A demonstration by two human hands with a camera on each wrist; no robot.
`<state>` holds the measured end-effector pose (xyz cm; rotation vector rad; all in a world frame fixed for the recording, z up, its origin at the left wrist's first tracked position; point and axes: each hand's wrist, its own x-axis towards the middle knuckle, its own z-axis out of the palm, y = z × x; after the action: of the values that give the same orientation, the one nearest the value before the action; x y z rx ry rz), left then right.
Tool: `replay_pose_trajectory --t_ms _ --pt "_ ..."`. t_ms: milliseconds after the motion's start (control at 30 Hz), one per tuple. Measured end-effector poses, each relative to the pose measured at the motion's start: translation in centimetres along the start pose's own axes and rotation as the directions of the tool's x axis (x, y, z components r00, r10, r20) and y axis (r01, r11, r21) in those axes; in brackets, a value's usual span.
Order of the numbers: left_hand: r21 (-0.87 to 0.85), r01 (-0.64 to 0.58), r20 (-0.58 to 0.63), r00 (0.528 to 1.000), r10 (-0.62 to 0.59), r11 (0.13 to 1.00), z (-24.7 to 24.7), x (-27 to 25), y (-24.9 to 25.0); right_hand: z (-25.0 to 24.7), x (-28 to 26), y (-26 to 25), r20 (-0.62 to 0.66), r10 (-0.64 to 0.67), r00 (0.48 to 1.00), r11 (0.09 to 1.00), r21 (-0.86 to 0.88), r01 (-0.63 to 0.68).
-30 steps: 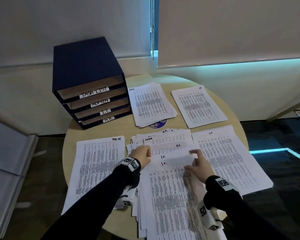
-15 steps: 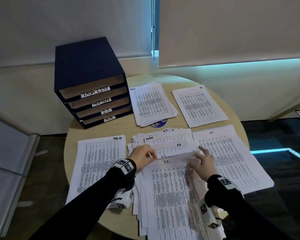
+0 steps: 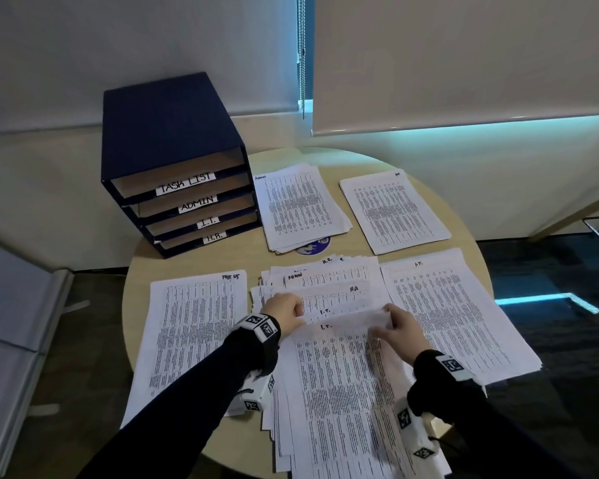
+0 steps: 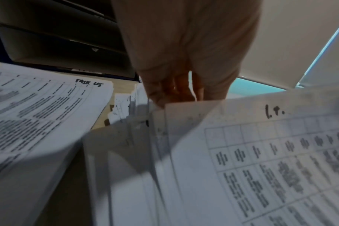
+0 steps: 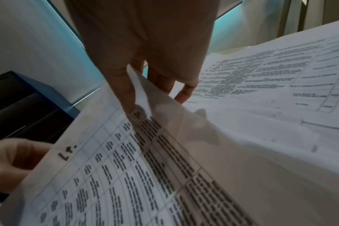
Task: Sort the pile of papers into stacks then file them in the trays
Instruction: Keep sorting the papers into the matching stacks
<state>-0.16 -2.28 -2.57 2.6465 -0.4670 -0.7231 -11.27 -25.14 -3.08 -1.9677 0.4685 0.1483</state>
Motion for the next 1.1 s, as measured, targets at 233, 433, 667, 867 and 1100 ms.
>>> replay_pose_trajectory --t_ms 233,433,667,867,1100 --pt "0.036 -0.172 -0.097 0.98 0.175 0.984 -1.4 -1.4 -0.1 0.2 0.6 0.3 -0.078 0.018 0.997 0.994 -0.108 -0.026" --pt "-0.164 -0.16 0.006 0.987 0.163 0.973 -1.2 -2.5 -0.3 0.2 0.9 0.4 -0.042 0.011 0.999 1.0 -0.025 -0.012" --pt "0.181 -0.171 -0.138 0.971 0.197 0.969 0.5 0.1 -0.1 0.4 0.3 0.8 -0.018 0.046 0.999 0.998 0.052 -0.045" --pt "0.292 -0.205 -0.06 0.971 0.232 0.934 2.8 -1.0 -1.5 -0.2 0.2 2.2 -0.051 0.118 0.992 0.993 0.029 -0.117" --pt "0.105 -0.156 -0.043 0.986 0.161 0.982 3.6 -1.7 -1.8 -0.2 -0.6 1.1 -0.002 0.101 0.995 0.995 -0.006 -0.101"
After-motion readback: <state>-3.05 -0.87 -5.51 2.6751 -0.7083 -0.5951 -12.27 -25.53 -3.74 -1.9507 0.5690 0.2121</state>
